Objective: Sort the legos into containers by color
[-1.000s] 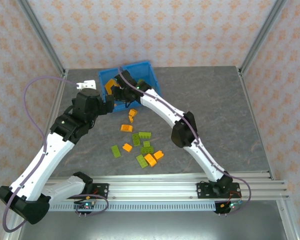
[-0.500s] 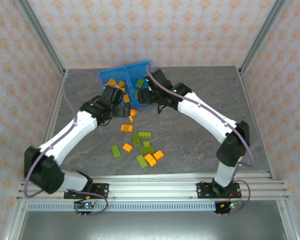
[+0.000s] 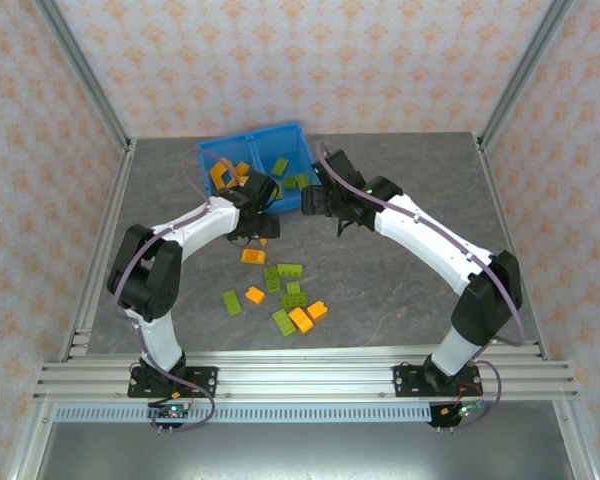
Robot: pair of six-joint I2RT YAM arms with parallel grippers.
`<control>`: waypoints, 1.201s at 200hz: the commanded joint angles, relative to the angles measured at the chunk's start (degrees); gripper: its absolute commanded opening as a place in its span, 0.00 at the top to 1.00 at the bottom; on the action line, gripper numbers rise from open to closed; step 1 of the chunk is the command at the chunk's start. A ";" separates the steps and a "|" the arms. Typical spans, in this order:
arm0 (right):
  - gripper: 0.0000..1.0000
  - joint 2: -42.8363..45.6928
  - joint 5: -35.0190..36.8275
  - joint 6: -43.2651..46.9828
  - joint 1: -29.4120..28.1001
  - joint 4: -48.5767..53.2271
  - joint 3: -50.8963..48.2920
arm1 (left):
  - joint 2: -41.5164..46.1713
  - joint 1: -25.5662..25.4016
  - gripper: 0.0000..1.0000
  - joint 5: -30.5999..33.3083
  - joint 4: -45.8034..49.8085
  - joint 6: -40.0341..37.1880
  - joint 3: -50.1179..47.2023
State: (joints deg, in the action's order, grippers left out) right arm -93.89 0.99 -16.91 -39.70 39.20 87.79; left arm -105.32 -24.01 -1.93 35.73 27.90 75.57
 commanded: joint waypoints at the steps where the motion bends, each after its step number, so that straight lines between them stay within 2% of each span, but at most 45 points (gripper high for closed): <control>1: 0.23 1.78 2.95 -0.85 0.10 0.69 -0.45 | -2.25 -0.18 0.25 -0.18 -0.96 4.33 2.29; 78: 0.23 2.10 3.53 -1.02 0.24 1.10 -0.23 | -6.23 -0.08 0.55 0.09 -0.81 5.47 2.53; 132: 0.23 2.41 3.53 -1.50 0.22 1.05 -0.73 | -5.66 -0.16 0.85 1.23 0.20 6.90 2.03; 153: 0.23 2.57 3.49 -1.55 0.24 1.14 -0.63 | -3.05 -0.10 0.93 1.58 1.83 6.54 3.27; 177: 0.23 2.91 3.75 -1.49 0.17 1.14 -0.48 | 1.99 -0.18 0.94 2.80 4.79 5.09 6.32; 200: 0.23 3.11 3.58 -1.72 0.23 1.14 -0.52 | 5.58 -0.13 0.94 7.70 7.67 2.25 11.18; 227: 0.23 3.29 3.42 -2.14 0.24 0.80 -0.80 | 4.54 0.15 0.93 16.16 9.50 -3.63 18.48; 240: 0.23 3.46 3.31 -2.17 0.24 0.87 -0.84 | 2.01 0.83 0.93 18.12 9.72 -5.41 22.25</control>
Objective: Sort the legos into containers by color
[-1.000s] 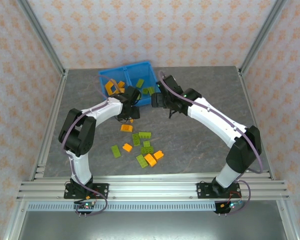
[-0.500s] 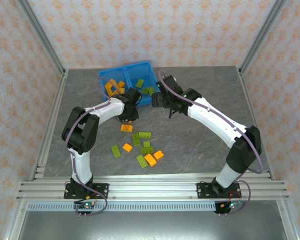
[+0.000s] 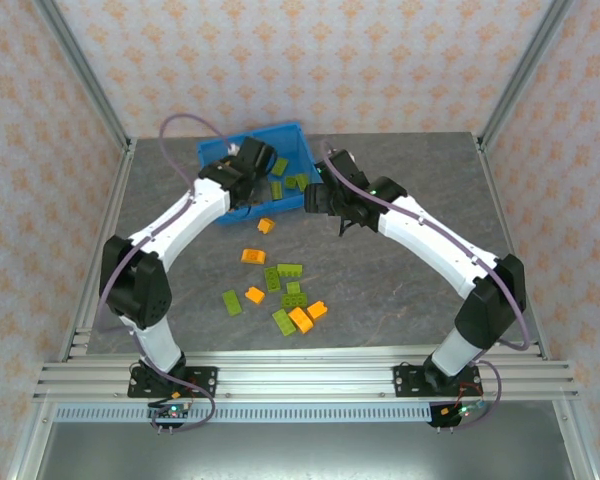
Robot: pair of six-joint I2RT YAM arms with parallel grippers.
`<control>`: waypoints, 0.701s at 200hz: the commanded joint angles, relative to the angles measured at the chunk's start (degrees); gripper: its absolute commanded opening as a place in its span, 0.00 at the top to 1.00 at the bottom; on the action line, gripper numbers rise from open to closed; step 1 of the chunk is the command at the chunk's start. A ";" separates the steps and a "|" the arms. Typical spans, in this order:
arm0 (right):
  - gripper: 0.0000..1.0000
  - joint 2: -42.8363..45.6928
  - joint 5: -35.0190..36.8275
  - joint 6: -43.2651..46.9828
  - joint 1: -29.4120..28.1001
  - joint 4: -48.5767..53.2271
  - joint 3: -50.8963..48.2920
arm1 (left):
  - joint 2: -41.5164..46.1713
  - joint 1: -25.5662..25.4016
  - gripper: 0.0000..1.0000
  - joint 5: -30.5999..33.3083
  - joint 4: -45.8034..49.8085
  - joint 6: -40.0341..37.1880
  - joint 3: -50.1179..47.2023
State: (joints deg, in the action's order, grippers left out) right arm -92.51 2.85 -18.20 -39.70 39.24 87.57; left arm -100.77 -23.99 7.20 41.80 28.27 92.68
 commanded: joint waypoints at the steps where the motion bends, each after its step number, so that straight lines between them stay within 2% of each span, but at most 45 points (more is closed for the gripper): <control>1: 0.23 2.12 1.45 -0.88 0.24 0.88 -0.64 | -2.74 0.88 0.93 9.06 3.64 -5.91 5.40; 38: 0.23 3.48 1.96 -0.94 0.16 1.70 -1.33 | -12.26 4.63 0.93 6.65 2.73 -6.56 13.24; 78: 0.23 5.36 2.86 -1.16 0.22 1.53 -3.17 | -18.05 6.57 0.89 2.88 1.14 -4.22 14.81; 101: 0.23 5.33 2.77 -1.22 0.23 1.61 -3.02 | -19.20 7.19 0.80 1.66 1.37 -2.99 14.42; 120: 0.23 5.35 2.76 -1.14 0.23 1.61 -2.93 | -17.91 7.37 0.65 1.44 0.41 -2.87 12.78; 140: 0.23 5.07 2.60 -1.14 0.16 1.52 -2.88 | -15.72 7.46 0.56 1.61 0.13 -3.28 11.98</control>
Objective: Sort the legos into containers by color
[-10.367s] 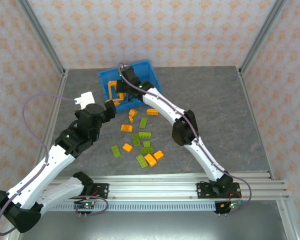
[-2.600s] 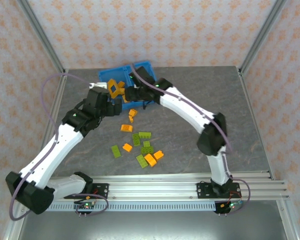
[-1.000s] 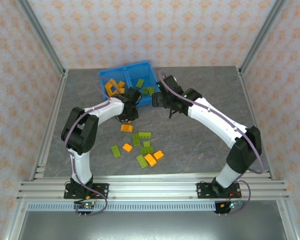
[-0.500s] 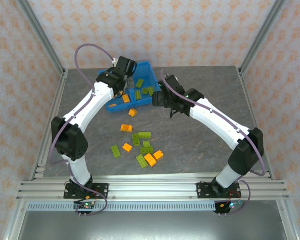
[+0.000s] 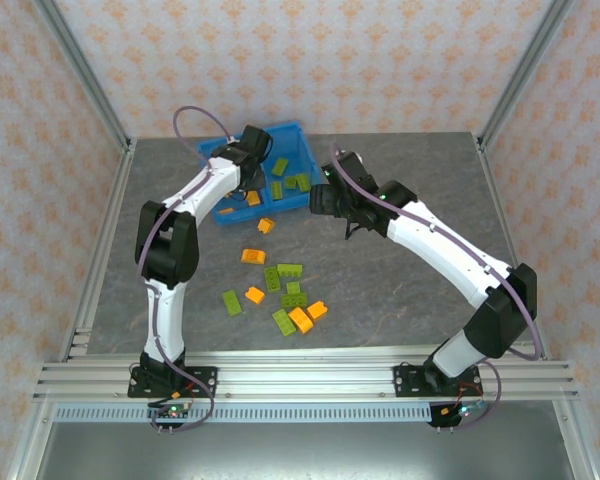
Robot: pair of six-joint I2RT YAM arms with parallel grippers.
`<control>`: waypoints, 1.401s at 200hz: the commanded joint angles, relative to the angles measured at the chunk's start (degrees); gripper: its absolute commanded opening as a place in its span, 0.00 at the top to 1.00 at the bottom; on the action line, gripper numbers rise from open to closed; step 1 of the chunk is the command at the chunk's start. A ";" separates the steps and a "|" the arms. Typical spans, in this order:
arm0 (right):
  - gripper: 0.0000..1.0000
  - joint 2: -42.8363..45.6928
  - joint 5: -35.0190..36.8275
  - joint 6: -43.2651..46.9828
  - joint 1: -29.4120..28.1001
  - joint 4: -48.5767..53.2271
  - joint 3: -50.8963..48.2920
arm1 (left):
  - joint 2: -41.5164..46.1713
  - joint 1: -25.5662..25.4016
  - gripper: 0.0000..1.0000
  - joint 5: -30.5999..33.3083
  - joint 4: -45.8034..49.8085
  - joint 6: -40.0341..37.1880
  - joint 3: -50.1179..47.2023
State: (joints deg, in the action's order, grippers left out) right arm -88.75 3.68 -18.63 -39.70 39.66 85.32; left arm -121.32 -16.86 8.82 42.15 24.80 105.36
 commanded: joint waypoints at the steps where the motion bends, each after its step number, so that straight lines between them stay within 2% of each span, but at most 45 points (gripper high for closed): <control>1: 0.23 1.31 1.72 -0.66 0.20 1.11 -0.61 | 4.93 0.34 0.56 -0.02 -0.22 0.18 -0.73; 46: 0.23 0.11 1.00 -0.61 0.24 0.96 0.21 | 12.41 0.78 0.52 -2.60 -1.26 -0.39 -4.68; 63: 0.23 -0.03 1.15 -0.41 0.22 0.76 0.20 | 18.41 0.69 0.52 -7.64 -4.72 -0.43 -10.54; 85: 0.23 -0.63 1.16 -0.31 0.16 0.53 0.43 | 24.97 0.01 0.50 -18.21 -12.65 -2.60 -20.90; 99: 0.23 -1.27 0.82 -0.17 0.24 0.56 0.76 | 26.72 -1.45 0.46 -20.72 -14.36 -5.12 -25.22; 130: 0.23 -2.59 -0.07 0.43 0.19 0.67 1.81 | 24.87 -6.38 0.39 -16.42 -14.00 -11.41 -29.62; 155: 0.20 -2.69 -0.81 0.88 0.23 0.90 1.95 | 21.68 -6.59 0.37 -13.91 -15.71 -11.94 -31.24; 174: 0.00 -1.44 -1.00 0.84 0.23 -0.02 0.27 | 18.97 -6.58 0.37 -11.68 -16.97 -13.04 -31.14; 219: 0.01 0.91 -1.57 1.23 0.22 -1.74 -2.27 | 14.89 -6.67 0.35 -9.06 -20.90 -16.89 -30.96; 280: 0.01 0.66 -1.22 0.96 0.23 -0.82 -1.46 | 10.58 -6.61 0.35 -8.99 -23.51 -19.00 -31.43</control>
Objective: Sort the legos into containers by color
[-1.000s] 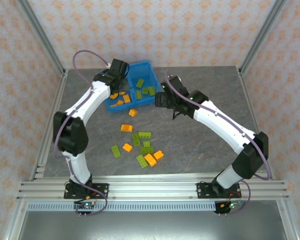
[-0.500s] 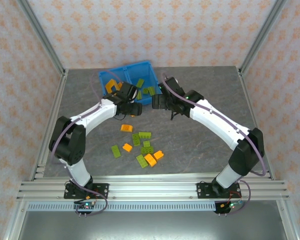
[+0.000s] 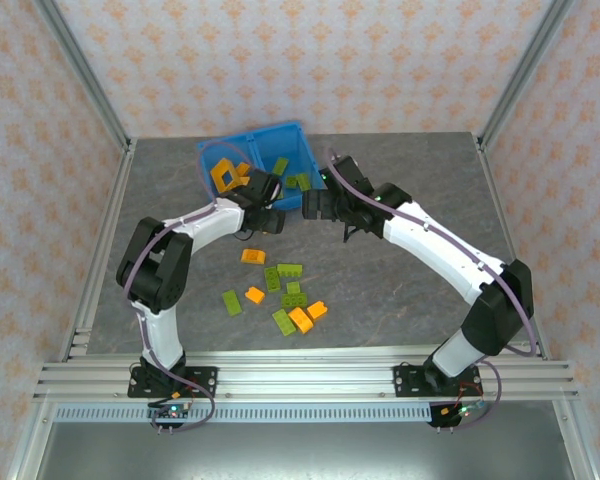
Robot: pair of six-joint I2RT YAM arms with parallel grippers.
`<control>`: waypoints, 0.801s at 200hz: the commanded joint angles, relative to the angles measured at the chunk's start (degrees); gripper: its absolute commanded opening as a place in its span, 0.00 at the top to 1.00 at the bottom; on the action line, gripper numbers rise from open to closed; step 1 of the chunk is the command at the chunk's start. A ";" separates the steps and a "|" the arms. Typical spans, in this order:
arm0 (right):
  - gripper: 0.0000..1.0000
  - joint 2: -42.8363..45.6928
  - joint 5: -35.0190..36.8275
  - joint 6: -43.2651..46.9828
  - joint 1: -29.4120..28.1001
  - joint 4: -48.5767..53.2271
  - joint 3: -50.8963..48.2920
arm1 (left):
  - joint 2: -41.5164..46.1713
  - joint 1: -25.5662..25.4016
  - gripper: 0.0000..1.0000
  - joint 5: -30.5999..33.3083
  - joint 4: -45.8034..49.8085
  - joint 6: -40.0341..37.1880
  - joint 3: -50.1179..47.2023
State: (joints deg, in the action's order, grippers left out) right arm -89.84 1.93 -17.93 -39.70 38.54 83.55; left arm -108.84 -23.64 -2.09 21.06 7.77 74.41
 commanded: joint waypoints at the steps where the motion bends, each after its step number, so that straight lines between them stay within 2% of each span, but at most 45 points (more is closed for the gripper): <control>1: 0.01 1.72 0.53 0.26 0.24 0.30 0.30 | -1.95 0.13 0.35 1.87 -2.51 -1.97 -0.53; 46: 0.01 1.86 0.35 -0.08 0.24 0.69 0.48 | -3.99 -0.20 0.38 0.18 -3.71 -1.68 -1.46; 103: 0.01 1.77 0.53 -0.94 0.23 1.00 0.41 | -3.96 -0.69 0.62 0.33 -5.48 1.14 -4.28; 119: 0.01 1.81 0.59 -1.09 0.23 1.01 0.30 | -2.55 -0.99 0.70 0.50 -5.32 1.33 -4.74; 133: 0.01 1.84 0.61 -1.22 0.24 0.92 0.24 | -0.95 -1.10 0.71 -0.01 -5.59 1.37 -5.26; 160: 0.01 1.91 0.88 -1.08 0.23 0.98 0.30 | 7.88 -1.50 0.72 -0.81 -4.80 1.12 -5.44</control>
State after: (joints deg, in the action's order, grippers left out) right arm -89.84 1.96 -18.39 -39.70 38.57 83.55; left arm -109.45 -24.40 -2.74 16.05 8.91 68.97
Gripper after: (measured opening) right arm 0.994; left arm 0.324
